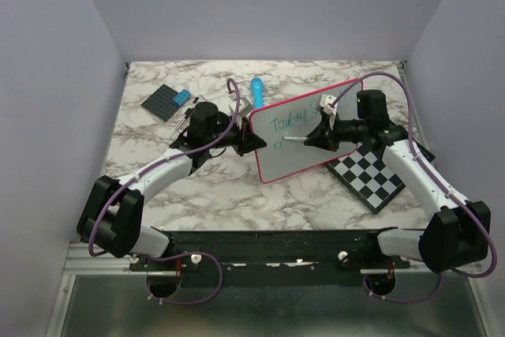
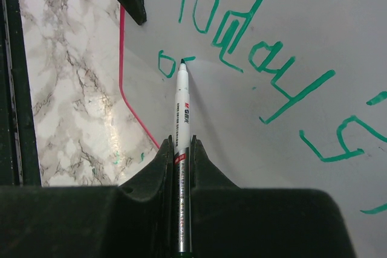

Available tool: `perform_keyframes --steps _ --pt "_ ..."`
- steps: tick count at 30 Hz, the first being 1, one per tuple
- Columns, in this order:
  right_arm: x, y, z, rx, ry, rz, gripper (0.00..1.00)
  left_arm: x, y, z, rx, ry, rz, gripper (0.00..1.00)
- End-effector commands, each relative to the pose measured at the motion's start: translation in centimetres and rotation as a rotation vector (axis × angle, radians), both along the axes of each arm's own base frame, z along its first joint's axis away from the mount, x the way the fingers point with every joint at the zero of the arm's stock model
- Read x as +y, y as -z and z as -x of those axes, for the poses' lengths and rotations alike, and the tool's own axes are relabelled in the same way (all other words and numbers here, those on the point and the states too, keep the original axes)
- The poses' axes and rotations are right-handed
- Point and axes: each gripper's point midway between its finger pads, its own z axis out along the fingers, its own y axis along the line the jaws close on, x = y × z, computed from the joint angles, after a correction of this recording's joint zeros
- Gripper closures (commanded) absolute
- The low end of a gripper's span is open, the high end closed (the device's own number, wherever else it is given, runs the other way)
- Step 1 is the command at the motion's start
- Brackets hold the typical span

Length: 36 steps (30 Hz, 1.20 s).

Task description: Write a sentence on the whiteboard

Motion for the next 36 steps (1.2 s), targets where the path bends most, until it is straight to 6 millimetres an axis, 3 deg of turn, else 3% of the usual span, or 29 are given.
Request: perform_keyframes --steps 1,23,29,36 --pt "-0.1 -0.7 -1.1 -0.032 0.008 0.007 1.00 1.2 5.1 1.5 0.124 0.005 -0.137 1.00" --pt "-2.2 2.6 0.5 0.001 0.036 0.084 0.99 1.3 5.0 1.5 0.119 0.002 -0.140 1.00" --pt "-2.3 4.3 1.4 0.039 0.008 0.102 0.99 1.3 5.1 1.5 0.119 0.003 -0.142 1.00" --pt "-1.9 4.8 1.6 0.074 -0.012 0.090 0.99 1.2 5.1 1.5 0.120 0.004 -0.142 1.00"
